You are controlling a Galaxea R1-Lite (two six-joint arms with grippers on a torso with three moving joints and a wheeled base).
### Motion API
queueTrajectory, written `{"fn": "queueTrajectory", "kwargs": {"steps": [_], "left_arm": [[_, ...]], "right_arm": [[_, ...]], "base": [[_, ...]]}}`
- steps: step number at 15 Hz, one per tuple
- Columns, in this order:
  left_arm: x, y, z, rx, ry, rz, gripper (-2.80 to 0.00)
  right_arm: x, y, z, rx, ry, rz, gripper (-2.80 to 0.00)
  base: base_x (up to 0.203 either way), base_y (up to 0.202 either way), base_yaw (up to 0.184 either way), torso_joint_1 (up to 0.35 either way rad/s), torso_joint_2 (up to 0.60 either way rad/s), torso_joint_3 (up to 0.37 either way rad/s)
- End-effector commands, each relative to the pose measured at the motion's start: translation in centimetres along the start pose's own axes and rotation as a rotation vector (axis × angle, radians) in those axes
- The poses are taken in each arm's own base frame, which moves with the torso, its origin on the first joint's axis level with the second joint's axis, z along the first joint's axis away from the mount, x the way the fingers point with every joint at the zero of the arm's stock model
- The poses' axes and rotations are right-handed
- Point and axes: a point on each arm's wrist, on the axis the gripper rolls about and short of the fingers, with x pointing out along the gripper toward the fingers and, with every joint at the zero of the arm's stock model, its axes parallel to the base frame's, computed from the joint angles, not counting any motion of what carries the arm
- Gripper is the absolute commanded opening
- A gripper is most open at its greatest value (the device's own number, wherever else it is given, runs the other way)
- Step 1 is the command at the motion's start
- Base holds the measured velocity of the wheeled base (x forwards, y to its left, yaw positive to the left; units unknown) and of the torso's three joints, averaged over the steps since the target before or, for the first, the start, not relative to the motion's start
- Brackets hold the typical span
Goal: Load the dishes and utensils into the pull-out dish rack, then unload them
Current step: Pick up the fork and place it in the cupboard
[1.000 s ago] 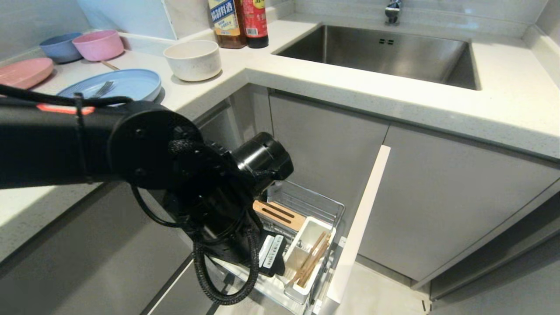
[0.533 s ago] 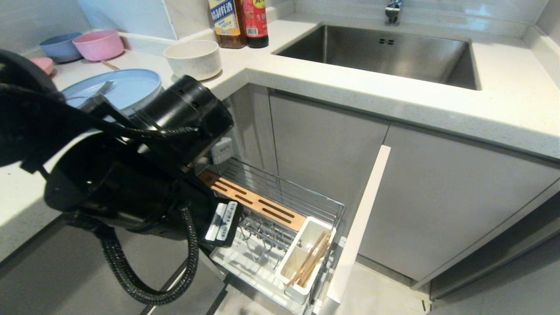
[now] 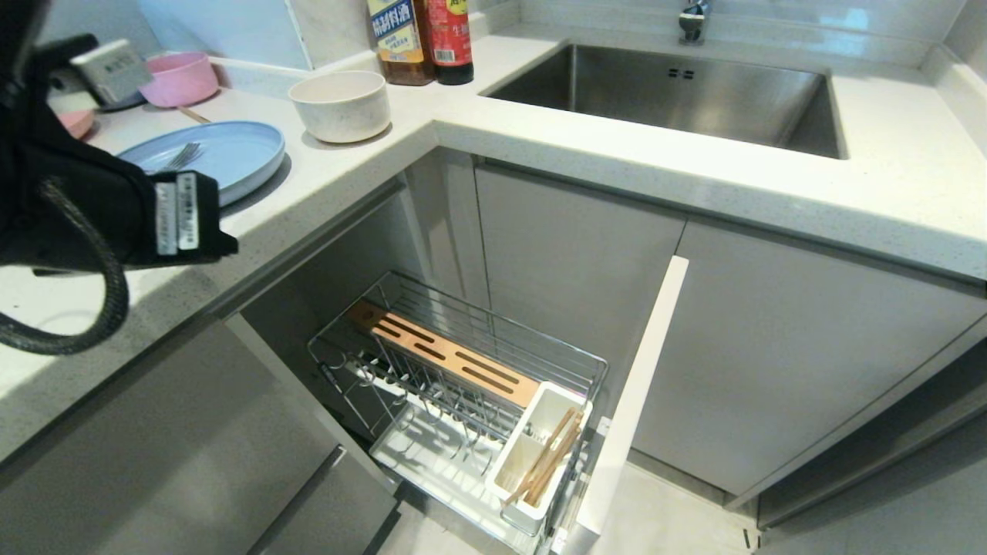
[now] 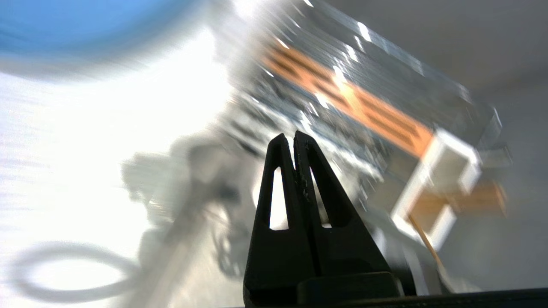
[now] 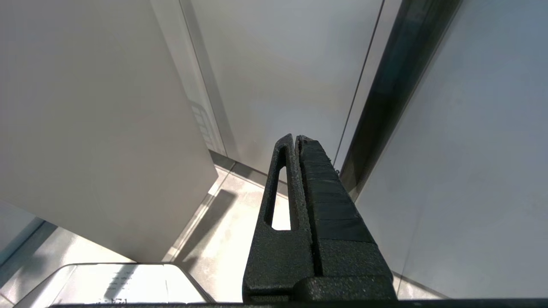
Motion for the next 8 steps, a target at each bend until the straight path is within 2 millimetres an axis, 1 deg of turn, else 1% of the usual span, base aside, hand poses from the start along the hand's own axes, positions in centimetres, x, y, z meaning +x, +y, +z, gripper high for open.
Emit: {"fn": "queueTrajectory", "kwargs": {"steps": [1, 4, 8], "left_arm": [[-1.7, 2.8, 0.9, -0.046, -0.094, 0.076, -2.80], [-2.9, 6.1, 2.4, -0.089, -0.231, 0.175, -2.80], [-3.8, 10.4, 3.4, -0.112, -0.309, 0.216, -2.80]], "right_arm": [[0.0, 0.0, 0.0, 0.000, 0.002, 0.001, -2.80], [0.0, 0.0, 0.0, 0.000, 0.002, 0.001, -2.80], [0.0, 0.0, 0.0, 0.000, 0.002, 0.001, -2.80]], "base": [[0.000, 0.000, 0.000, 0.000, 0.00, 0.000], [0.000, 0.000, 0.000, 0.000, 0.00, 0.000], [0.000, 0.000, 0.000, 0.000, 0.00, 0.000]]}}
